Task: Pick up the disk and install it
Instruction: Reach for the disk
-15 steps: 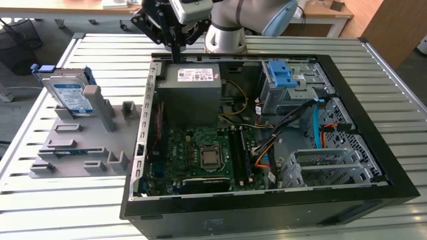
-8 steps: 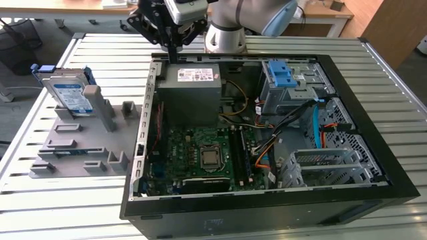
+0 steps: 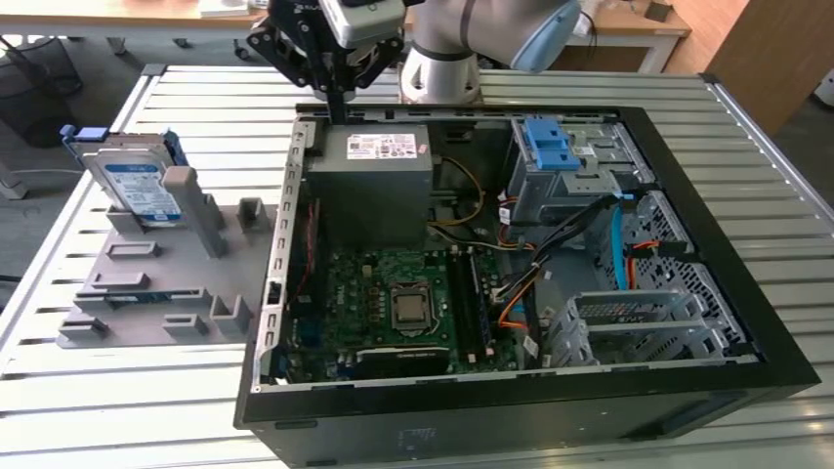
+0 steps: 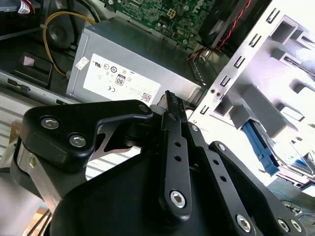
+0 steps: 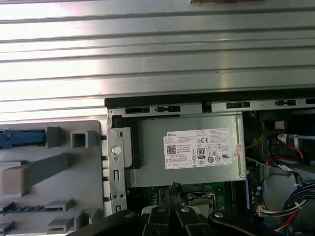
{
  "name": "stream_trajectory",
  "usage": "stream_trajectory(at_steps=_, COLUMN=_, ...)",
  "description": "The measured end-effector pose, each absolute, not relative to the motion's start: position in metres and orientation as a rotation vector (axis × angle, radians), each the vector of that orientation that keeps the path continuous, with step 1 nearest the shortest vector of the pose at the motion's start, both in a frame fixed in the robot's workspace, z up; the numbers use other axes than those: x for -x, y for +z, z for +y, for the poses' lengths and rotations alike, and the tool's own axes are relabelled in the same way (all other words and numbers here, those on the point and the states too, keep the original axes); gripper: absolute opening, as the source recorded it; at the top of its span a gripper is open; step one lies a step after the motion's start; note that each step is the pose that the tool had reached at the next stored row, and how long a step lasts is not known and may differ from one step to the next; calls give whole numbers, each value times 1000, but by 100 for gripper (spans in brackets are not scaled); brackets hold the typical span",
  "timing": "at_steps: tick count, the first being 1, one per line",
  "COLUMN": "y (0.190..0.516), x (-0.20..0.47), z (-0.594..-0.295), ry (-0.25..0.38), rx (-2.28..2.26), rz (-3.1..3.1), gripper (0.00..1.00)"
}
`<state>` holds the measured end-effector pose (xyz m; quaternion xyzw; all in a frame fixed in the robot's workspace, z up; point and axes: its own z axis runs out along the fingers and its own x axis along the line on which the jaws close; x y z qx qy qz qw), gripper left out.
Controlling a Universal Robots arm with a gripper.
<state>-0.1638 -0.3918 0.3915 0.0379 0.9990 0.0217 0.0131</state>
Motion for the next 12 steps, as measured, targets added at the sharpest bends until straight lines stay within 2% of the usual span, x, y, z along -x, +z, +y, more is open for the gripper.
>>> stream_trajectory(at_steps=12, y=391, x=173, z=-392, ry=68, rx=-118, rz=3113, gripper=11)
